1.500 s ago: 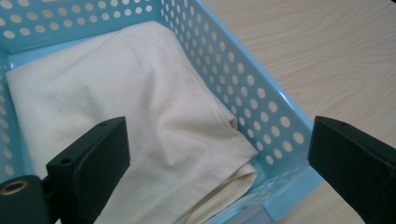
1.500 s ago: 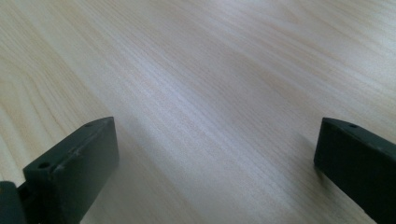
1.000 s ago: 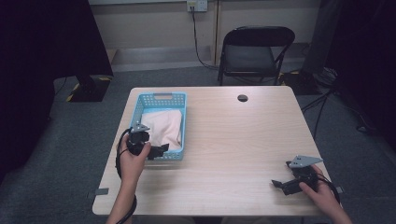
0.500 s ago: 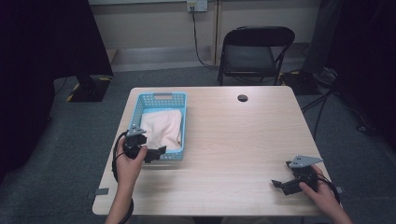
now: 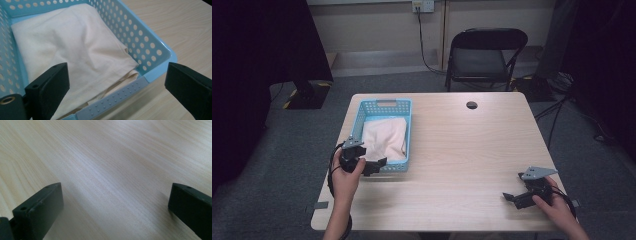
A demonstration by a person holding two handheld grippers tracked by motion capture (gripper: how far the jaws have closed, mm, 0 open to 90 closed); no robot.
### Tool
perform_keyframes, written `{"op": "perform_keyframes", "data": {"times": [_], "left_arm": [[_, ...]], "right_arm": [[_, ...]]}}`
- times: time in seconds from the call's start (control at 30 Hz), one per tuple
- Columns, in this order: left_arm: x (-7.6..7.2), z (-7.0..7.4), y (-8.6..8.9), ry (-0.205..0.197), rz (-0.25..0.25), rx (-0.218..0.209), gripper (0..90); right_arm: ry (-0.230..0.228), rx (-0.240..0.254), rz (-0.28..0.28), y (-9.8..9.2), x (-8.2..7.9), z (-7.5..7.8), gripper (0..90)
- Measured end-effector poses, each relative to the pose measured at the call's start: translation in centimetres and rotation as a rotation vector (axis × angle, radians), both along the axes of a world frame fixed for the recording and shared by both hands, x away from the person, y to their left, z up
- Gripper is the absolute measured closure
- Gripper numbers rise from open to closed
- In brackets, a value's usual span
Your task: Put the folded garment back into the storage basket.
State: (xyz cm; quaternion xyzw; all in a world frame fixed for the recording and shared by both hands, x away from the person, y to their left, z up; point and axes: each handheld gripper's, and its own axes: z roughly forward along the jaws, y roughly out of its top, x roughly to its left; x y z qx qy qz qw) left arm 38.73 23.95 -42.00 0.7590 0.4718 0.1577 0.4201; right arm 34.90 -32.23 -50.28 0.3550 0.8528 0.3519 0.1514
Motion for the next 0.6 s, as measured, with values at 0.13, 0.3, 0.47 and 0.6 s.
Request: {"op": "perform_keyframes", "data": {"times": [0.13, 0.3, 0.47, 0.6], "left_arm": [[-0.2, 0.0, 0.3, -0.002, -0.006, 0.003, 5.2], [-0.5, -0.1, 0.7, -0.005, 0.004, 0.003, 5.2], [-0.8, -0.2, 0.9, -0.008, 0.006, 0.002, 5.2], [-1.0, -0.1, 1.1, -0.015, 0.005, 0.004, 5.2]], "right_arm": [[0.000, 0.000, 0.000, 0.0, 0.0, 0.0, 0.0], [0.000, 0.000, 0.000, 0.0, 0.0, 0.0, 0.0], [0.000, 0.000, 0.000, 0.0, 0.0, 0.0, 0.0], [0.000, 0.000, 0.000, 0.0, 0.0, 0.0, 0.0]]}}
